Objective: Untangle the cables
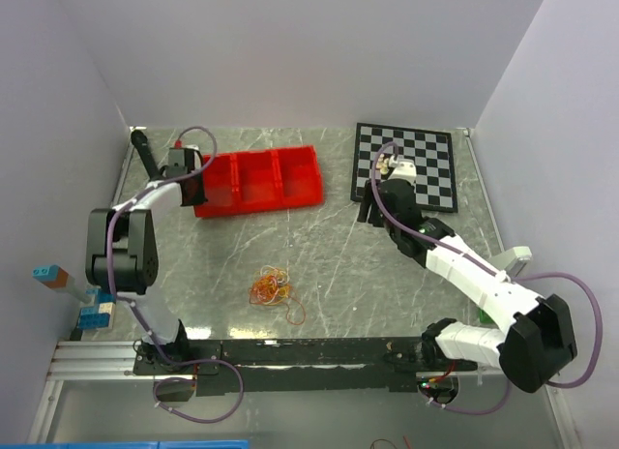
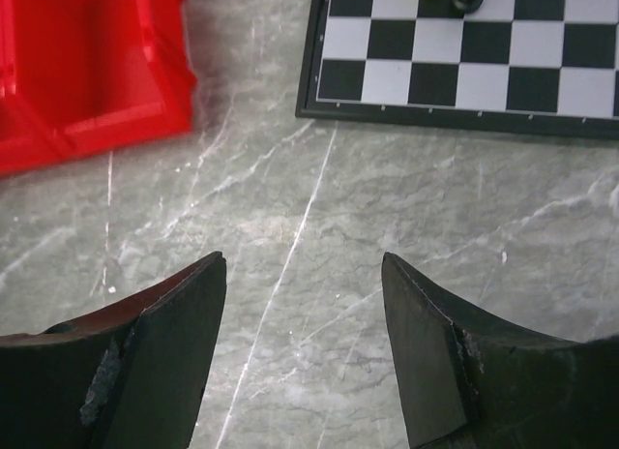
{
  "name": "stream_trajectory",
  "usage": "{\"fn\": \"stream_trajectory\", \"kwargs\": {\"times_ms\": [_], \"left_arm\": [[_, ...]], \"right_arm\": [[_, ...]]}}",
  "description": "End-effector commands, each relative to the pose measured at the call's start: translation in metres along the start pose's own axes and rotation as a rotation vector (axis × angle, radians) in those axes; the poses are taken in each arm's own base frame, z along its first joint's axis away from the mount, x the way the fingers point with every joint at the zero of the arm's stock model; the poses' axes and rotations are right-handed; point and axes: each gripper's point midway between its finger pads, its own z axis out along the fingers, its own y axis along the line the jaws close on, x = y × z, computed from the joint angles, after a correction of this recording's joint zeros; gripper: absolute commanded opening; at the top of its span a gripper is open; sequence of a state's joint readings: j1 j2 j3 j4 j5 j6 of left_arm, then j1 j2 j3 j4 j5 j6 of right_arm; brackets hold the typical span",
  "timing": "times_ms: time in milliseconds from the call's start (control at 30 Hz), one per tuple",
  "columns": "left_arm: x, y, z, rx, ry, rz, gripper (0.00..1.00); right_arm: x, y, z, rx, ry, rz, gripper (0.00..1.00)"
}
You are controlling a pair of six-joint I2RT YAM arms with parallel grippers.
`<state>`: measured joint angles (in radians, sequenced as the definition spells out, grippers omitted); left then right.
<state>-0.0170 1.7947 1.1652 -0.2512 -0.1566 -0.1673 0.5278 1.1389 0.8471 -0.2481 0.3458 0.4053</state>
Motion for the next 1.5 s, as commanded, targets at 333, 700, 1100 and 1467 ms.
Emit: {"fn": "stream_trajectory", "kwargs": {"times_ms": [333,700,1100,1467], "left_arm": [[0.072,-0.027,-0.061,0.098,0.101,0.347,0.01],[0.092,-0.041,-0.084,0.15,0.096,0.357,0.05],[0.094,-0.066,-0.111,0.322,0.043,0.479,0.28],[0.056,-0.077,-0.127,0.351,-0.044,0.513,0.81]], "right_arm": [[0.031,0.018,0.021,-0.005,0.062,0.017,0.72],[0.075,0.047,0.051,-0.04,0.193,-0.009,0.65],[0.081,0.019,0.054,0.107,0.206,-0.073,0.18],[0.065,0.001,0.062,0.192,0.17,-0.153,0.14]]}}
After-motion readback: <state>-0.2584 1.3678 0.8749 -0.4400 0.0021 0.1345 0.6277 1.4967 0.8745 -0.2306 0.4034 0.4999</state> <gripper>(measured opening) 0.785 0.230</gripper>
